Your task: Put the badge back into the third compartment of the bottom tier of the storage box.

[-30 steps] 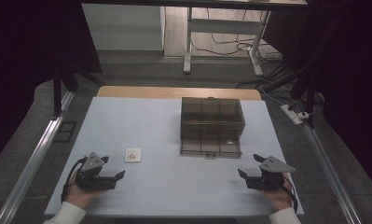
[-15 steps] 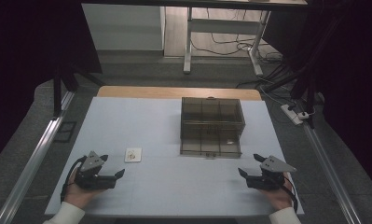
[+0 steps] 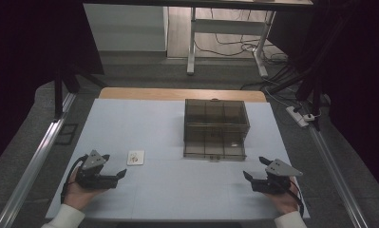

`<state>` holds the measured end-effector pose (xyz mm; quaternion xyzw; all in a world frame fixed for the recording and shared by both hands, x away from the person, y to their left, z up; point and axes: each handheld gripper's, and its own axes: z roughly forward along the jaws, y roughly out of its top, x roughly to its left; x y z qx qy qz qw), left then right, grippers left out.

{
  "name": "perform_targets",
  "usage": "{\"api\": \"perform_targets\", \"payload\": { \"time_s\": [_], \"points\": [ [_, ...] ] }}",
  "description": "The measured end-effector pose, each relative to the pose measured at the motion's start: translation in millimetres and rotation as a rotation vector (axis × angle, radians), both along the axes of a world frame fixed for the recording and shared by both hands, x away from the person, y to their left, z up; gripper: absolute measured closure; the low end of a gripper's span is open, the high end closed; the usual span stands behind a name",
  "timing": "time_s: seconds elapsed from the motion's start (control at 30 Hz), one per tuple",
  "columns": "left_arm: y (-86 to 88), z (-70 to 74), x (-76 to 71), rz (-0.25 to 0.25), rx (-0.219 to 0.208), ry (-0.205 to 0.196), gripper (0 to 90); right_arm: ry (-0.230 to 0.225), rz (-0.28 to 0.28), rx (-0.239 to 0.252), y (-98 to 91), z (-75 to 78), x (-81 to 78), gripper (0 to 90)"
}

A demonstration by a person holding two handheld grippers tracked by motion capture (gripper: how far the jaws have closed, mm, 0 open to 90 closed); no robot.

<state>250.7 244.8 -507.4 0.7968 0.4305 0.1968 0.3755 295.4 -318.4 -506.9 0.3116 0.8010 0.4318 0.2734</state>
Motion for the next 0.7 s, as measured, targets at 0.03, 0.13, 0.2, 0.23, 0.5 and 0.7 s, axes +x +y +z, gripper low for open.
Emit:
{"api": "perform_targets", "payload": {
  "time_s": [0.03,0.13,0.2,0.23,0.5,0.7],
  "points": [
    [0.2,0.7,1.0,-0.003,-0.001,0.003,14.2,0.0,-0.001,-0.001,-0.4,0.0,0.1,17.8],
    [-0.6,1.9,3.2,-0.016,0.004,0.007,14.4,0.001,0.0,0.004,-1.4,-0.4,0.5,17.8],
    [-1.1,2.1,4.7,-0.02,0.006,0.009,14.4,0.003,-0.001,0.005,-1.6,-0.7,0.6,17.8],
    [-1.2,2.3,5.4,-0.019,0.005,0.01,14.4,0.004,0.0,0.005,-1.6,-0.8,0.6,17.8],
    [-1.7,8.7,11.6,-0.013,0.014,0.012,15.3,0.007,-0.006,-0.006,-1.1,-1.1,0.9,17.8],
    [-5.5,11.7,18.2,-0.018,0.02,0.008,15.3,0.015,0.001,-0.006,-0.3,-2.3,1.7,17.9]
  ]
}}
